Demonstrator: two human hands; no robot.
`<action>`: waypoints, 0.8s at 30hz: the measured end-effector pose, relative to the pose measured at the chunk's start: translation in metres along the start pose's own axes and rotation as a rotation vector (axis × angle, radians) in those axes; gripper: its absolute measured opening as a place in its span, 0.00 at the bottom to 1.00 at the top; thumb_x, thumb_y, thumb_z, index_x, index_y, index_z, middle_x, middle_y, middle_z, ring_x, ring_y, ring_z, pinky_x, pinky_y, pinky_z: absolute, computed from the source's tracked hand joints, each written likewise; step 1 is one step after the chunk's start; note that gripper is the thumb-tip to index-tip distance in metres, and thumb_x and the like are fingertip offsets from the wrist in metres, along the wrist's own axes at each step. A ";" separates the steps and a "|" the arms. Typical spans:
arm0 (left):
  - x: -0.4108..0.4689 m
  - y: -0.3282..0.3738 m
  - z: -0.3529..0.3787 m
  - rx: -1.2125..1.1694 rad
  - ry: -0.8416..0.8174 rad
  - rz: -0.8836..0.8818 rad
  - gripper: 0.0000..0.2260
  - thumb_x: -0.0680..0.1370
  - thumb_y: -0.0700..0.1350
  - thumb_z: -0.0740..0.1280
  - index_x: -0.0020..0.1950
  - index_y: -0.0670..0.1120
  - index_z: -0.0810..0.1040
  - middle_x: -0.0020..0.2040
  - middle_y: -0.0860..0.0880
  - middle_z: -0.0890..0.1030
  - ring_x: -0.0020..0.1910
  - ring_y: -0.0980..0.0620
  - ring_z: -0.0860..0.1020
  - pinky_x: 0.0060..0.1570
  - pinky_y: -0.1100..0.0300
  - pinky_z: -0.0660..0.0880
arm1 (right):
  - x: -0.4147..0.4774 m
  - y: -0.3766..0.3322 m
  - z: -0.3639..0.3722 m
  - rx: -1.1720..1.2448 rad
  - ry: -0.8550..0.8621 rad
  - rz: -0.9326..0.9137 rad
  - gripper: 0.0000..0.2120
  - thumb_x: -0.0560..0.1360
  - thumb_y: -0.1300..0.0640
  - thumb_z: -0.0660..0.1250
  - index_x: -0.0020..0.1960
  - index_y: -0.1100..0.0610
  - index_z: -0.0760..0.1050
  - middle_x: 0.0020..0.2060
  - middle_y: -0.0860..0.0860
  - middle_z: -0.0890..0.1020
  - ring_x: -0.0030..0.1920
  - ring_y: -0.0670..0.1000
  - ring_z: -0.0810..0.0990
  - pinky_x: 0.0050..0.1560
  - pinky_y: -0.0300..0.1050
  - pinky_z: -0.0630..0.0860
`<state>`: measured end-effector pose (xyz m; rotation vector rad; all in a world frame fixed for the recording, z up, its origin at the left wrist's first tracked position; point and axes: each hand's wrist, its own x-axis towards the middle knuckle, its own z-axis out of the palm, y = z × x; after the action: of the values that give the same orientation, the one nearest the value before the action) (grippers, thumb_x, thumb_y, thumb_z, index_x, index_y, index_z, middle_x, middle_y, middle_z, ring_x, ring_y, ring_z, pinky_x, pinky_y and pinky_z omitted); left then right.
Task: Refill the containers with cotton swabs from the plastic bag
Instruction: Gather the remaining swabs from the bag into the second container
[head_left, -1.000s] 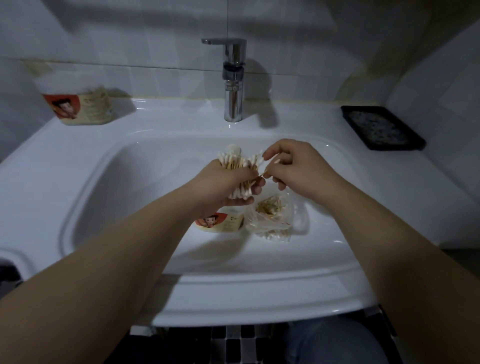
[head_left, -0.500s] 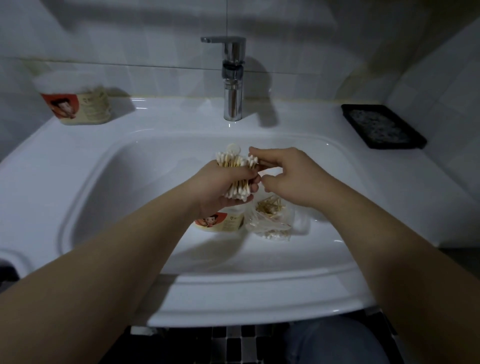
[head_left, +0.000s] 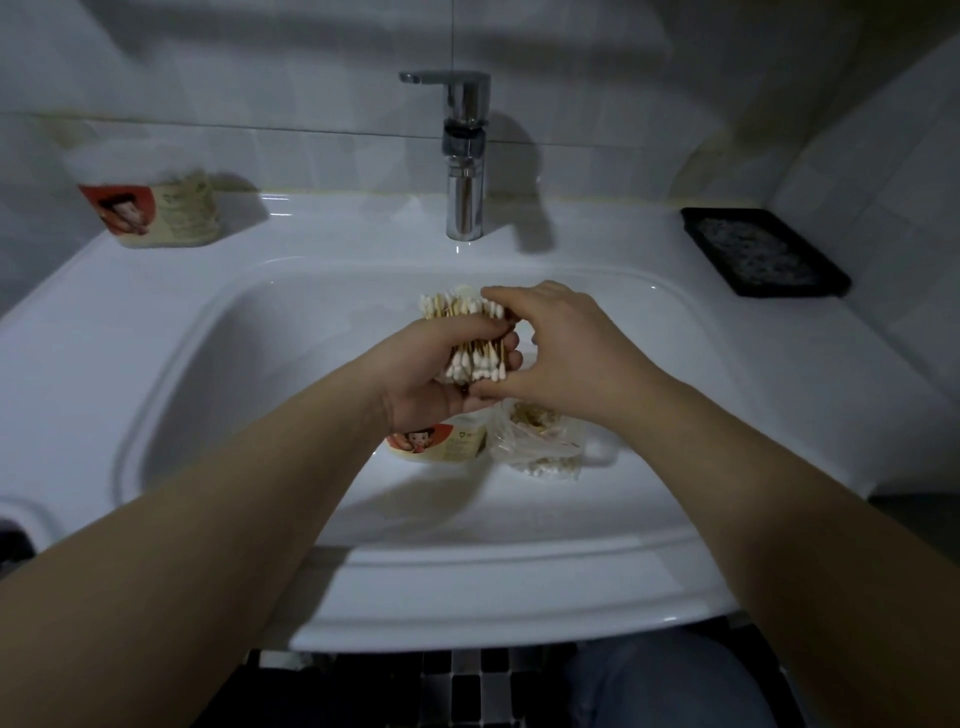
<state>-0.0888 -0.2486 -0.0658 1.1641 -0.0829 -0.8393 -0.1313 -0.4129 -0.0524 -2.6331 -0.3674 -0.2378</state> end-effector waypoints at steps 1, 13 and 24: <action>0.000 0.000 0.000 -0.004 0.003 0.003 0.06 0.81 0.42 0.65 0.47 0.46 0.81 0.39 0.50 0.81 0.36 0.55 0.81 0.35 0.62 0.77 | 0.000 0.001 0.000 0.034 -0.041 0.017 0.48 0.65 0.42 0.82 0.79 0.49 0.66 0.61 0.45 0.75 0.65 0.47 0.72 0.66 0.43 0.72; -0.003 0.000 0.001 0.005 0.009 0.003 0.06 0.81 0.40 0.66 0.54 0.45 0.81 0.40 0.50 0.83 0.38 0.56 0.83 0.37 0.62 0.79 | -0.004 0.008 -0.006 0.146 -0.070 0.019 0.43 0.64 0.37 0.80 0.76 0.43 0.71 0.58 0.41 0.80 0.53 0.34 0.75 0.54 0.31 0.70; -0.004 -0.003 0.008 0.370 0.029 0.193 0.05 0.78 0.35 0.68 0.47 0.45 0.78 0.35 0.48 0.78 0.33 0.52 0.77 0.34 0.60 0.75 | -0.001 0.000 -0.004 0.207 0.051 0.096 0.28 0.71 0.34 0.72 0.65 0.48 0.78 0.54 0.42 0.77 0.52 0.40 0.77 0.51 0.35 0.71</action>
<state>-0.0971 -0.2528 -0.0634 1.4876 -0.3328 -0.6513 -0.1322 -0.4149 -0.0495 -2.4282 -0.2338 -0.2224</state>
